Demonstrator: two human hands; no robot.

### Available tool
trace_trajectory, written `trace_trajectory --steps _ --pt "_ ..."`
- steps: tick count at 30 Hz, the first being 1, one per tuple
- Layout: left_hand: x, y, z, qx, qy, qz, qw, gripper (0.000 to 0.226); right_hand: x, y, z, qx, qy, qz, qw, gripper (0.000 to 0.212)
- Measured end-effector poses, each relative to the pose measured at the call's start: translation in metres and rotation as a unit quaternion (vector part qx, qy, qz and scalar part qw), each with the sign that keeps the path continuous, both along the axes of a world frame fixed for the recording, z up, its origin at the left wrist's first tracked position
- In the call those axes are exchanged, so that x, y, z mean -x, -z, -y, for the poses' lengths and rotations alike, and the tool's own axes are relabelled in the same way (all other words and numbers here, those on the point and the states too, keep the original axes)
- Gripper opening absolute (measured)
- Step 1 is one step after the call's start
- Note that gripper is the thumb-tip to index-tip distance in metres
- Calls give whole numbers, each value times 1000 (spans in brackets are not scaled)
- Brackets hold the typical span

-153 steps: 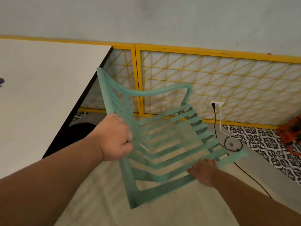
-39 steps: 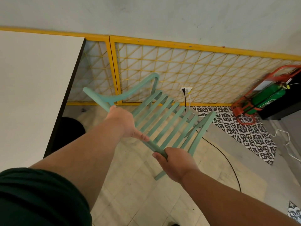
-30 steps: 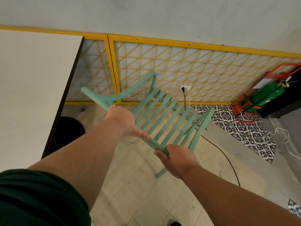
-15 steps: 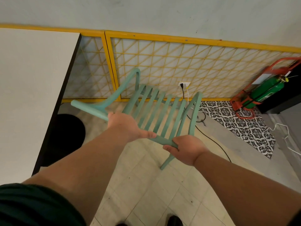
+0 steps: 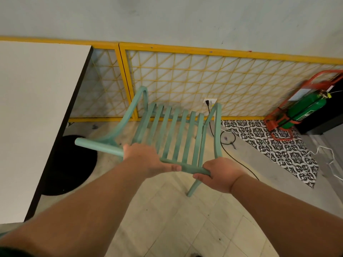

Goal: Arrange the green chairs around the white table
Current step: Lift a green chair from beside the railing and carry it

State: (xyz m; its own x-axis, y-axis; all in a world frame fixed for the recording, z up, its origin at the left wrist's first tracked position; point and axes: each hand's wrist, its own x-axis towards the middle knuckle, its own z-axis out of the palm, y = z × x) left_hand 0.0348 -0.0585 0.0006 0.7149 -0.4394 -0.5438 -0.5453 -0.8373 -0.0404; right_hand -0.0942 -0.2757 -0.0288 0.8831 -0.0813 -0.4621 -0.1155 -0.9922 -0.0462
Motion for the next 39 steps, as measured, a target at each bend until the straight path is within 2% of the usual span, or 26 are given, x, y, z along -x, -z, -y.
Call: trace_trajectory --steps 3,5,9,14,17,19,24,31,39 --pt "-31 -1 -24 36 35 4 999 105 -4 -2 2 -6 -11 -2 1000 60" --pt "-54 -1 -43 -8 36 34 999 106 -5 -2 2 -10 -19 0 1000 58" --pt "-62 5 -55 -47 -14 -12 999 101 -6 -4 3 -26 -6 0 1000 58" --pt "-64 9 -56 -41 -12 -7 999 105 -13 -9 -3 -43 42 -48 997 89" --pt "-64 10 -56 -45 -3 -9 999 105 -32 -7 -25 -87 132 -82 984 100" --pt "-66 12 -56 -35 -4 -4 999 104 -51 -5 -57 -131 175 -66 974 105" --pt "-70 16 -58 -18 4 3 1000 102 -66 -1 -84 -28 123 -9 992 100" --pt "-69 18 -57 -17 3 16 1000 107 -66 2 -79 -17 103 -5 995 102" --pt "-59 20 -59 -3 4 37 999 108 -63 5 -71 -14 68 28 997 93"
